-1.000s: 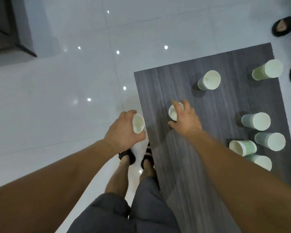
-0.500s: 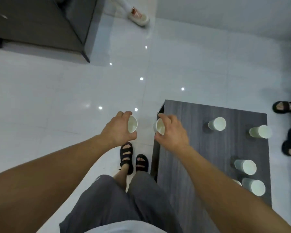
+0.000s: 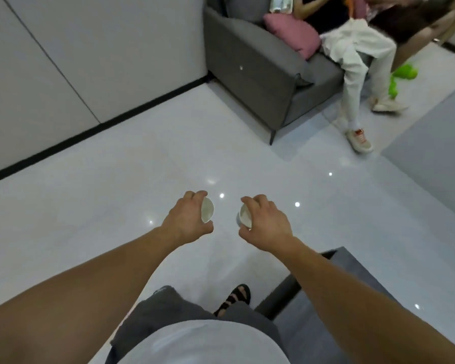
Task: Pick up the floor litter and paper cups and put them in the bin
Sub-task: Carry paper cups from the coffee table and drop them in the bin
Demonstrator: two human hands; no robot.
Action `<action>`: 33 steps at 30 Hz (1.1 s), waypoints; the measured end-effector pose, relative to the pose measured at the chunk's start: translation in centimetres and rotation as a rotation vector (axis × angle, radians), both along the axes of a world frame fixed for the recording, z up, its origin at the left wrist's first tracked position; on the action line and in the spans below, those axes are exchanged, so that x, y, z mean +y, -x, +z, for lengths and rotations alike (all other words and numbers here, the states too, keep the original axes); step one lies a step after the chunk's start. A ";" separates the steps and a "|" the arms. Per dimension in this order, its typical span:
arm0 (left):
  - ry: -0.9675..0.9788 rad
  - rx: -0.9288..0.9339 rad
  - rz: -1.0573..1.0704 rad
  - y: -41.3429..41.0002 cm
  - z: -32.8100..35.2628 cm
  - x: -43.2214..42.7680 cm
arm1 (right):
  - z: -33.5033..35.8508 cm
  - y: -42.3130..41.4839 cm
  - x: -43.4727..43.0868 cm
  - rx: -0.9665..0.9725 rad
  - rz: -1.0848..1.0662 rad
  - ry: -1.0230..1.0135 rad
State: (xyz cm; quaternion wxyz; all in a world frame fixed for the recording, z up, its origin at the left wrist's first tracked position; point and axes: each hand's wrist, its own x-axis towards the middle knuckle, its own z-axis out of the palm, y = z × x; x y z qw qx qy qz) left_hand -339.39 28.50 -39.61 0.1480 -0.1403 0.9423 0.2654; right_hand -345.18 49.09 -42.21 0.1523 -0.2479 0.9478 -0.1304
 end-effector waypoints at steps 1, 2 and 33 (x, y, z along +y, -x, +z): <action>-0.005 0.018 0.056 -1.2 0.3 -1.7 | 0.6 -0.1 -2.0 0.014 0.052 -0.006; -0.011 0.038 0.111 -2.6 0.7 -3.4 | 1.2 -0.4 -4.0 0.026 0.100 -0.012; 0.104 0.133 1.367 -61.8 4.5 -48.2 | 5.2 -45.4 -68.7 0.128 1.358 0.025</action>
